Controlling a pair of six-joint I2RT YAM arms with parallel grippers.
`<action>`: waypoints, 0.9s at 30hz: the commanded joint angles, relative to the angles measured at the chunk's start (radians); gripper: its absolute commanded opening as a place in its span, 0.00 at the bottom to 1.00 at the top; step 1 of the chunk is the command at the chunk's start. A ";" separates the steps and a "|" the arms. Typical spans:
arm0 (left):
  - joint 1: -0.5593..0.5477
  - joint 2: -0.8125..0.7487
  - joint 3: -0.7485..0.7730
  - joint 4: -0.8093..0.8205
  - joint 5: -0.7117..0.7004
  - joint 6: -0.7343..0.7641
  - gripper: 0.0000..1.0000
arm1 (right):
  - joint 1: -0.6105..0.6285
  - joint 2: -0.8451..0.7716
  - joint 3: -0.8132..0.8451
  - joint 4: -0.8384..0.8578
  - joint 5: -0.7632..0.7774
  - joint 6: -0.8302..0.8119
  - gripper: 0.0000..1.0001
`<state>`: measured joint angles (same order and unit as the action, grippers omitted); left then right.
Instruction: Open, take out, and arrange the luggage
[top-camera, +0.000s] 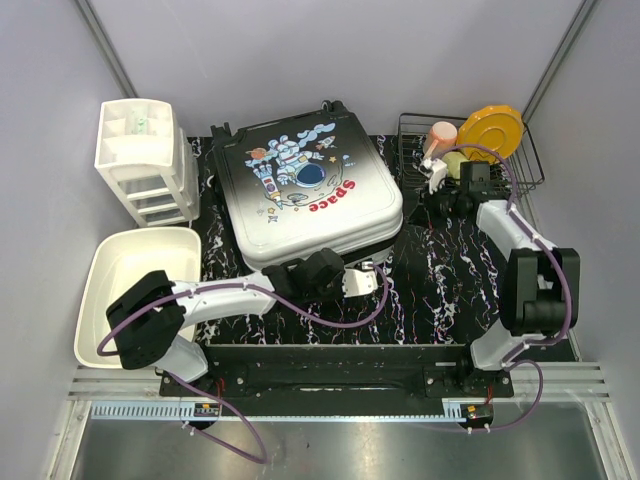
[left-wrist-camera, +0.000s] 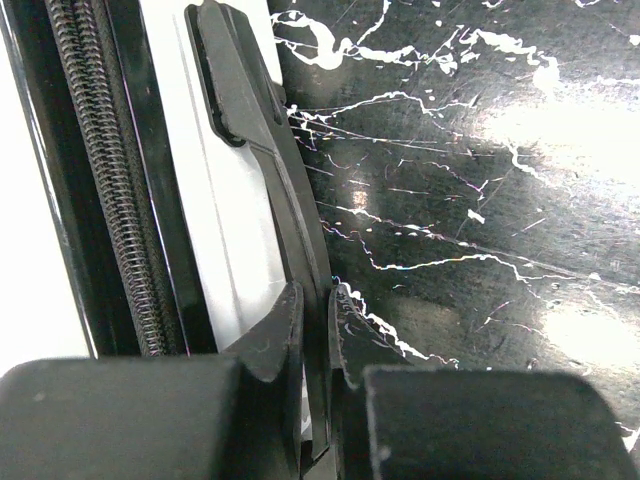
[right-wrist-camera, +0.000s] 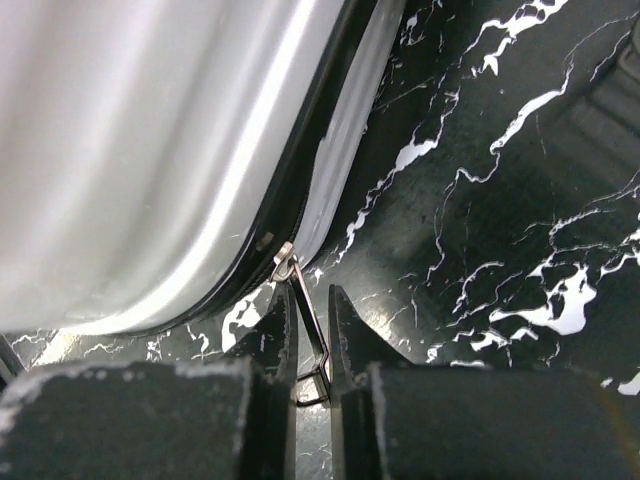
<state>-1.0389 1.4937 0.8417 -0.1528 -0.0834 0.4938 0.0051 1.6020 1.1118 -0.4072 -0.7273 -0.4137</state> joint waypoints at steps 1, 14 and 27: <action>-0.003 0.011 -0.087 -0.327 0.004 0.071 0.00 | -0.047 0.062 0.160 0.197 0.049 0.015 0.00; -0.018 0.011 -0.092 -0.307 0.019 0.081 0.00 | 0.068 0.257 0.273 0.317 -0.086 0.038 0.00; 0.140 -0.102 0.302 -0.615 0.240 -0.023 0.99 | 0.061 0.147 0.292 0.228 0.090 0.039 0.59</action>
<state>-1.0054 1.4612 0.9680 -0.5003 0.0616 0.4976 0.0685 1.8465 1.3354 -0.3157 -0.7643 -0.3672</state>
